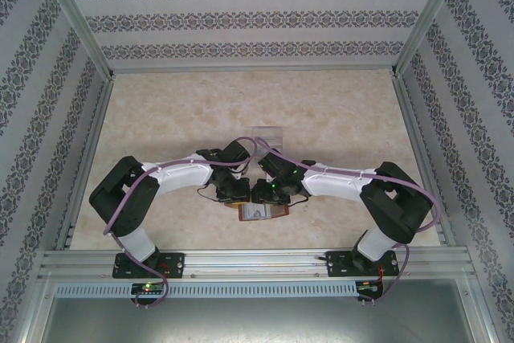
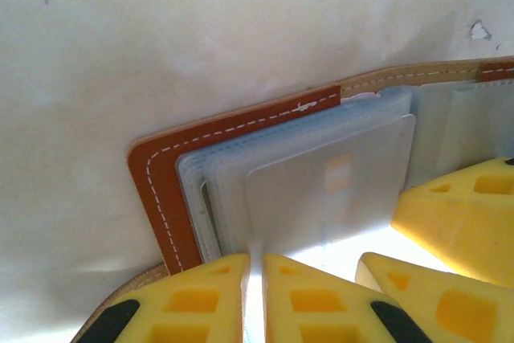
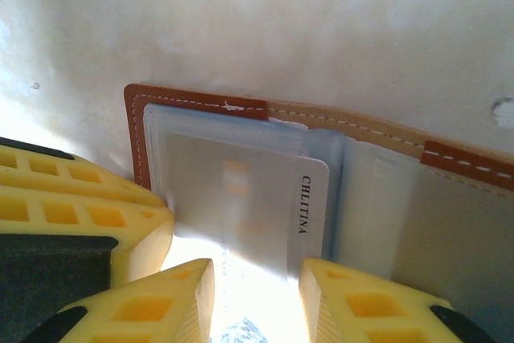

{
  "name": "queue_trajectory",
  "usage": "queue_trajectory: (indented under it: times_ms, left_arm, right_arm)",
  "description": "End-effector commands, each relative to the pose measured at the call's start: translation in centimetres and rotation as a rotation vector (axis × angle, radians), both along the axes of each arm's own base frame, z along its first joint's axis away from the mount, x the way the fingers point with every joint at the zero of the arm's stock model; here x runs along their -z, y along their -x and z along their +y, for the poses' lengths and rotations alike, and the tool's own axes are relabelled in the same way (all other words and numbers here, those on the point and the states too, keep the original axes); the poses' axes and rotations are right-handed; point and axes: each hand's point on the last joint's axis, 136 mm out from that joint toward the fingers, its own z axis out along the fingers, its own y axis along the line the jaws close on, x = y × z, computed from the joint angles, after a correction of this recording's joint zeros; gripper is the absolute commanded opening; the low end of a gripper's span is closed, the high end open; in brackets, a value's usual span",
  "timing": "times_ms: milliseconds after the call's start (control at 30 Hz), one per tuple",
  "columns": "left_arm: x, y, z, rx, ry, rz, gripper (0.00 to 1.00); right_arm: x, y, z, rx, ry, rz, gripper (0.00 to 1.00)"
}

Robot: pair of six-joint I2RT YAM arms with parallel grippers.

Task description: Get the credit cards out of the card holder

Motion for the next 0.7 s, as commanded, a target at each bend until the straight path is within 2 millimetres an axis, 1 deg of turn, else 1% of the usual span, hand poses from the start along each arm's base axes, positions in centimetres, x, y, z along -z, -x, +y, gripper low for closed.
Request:
queue_trajectory:
  times_ms: [0, 267, 333, 500, 600, 667]
  left_arm:
    - [1.2, 0.6, 2.1, 0.010, -0.120, 0.019, 0.16]
    - [1.1, 0.4, 2.1, 0.017, -0.125, 0.014, 0.16]
    - [0.9, 0.4, 1.9, 0.017, -0.118, 0.012, 0.16]
    - [-0.3, 0.0, 1.3, 0.012, -0.086, -0.007, 0.16]
    - [-1.1, -0.2, 0.8, 0.010, -0.061, -0.020, 0.16]
    - [-1.5, -0.2, 0.1, 0.013, -0.041, -0.024, 0.16]
  right_arm:
    - [0.2, 0.0, -1.5, 0.013, 0.069, -0.005, 0.36]
    - [-0.3, 0.0, -1.6, 0.015, 0.062, -0.011, 0.37]
    - [-0.7, 0.0, -1.3, 0.015, 0.039, -0.015, 0.38]
    - [-1.5, 0.0, -0.9, 0.017, 0.005, -0.024, 0.38]
    - [-1.5, -0.1, -1.1, 0.021, 0.010, -0.027, 0.38]
    - [-1.2, -0.1, -1.5, 0.026, 0.027, -0.026, 0.38]
